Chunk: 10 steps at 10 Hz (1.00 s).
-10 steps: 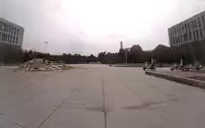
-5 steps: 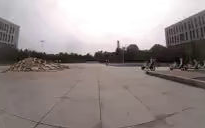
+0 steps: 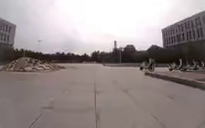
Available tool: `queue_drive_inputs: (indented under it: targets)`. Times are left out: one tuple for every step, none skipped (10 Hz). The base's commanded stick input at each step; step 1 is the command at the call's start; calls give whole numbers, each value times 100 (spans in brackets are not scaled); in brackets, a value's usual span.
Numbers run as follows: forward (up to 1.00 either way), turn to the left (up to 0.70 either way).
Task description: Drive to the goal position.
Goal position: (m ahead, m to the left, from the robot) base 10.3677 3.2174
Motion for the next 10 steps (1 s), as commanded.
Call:
queue_drive_inputs:
  targets:
    - [100,0]
    - [100,0]
    - [100,-9]
    - [100,-25]
    - [100,0]
    - [100,0]
    - [100,0]
    - [100,0]
    - [100,0]
    - [100,0]
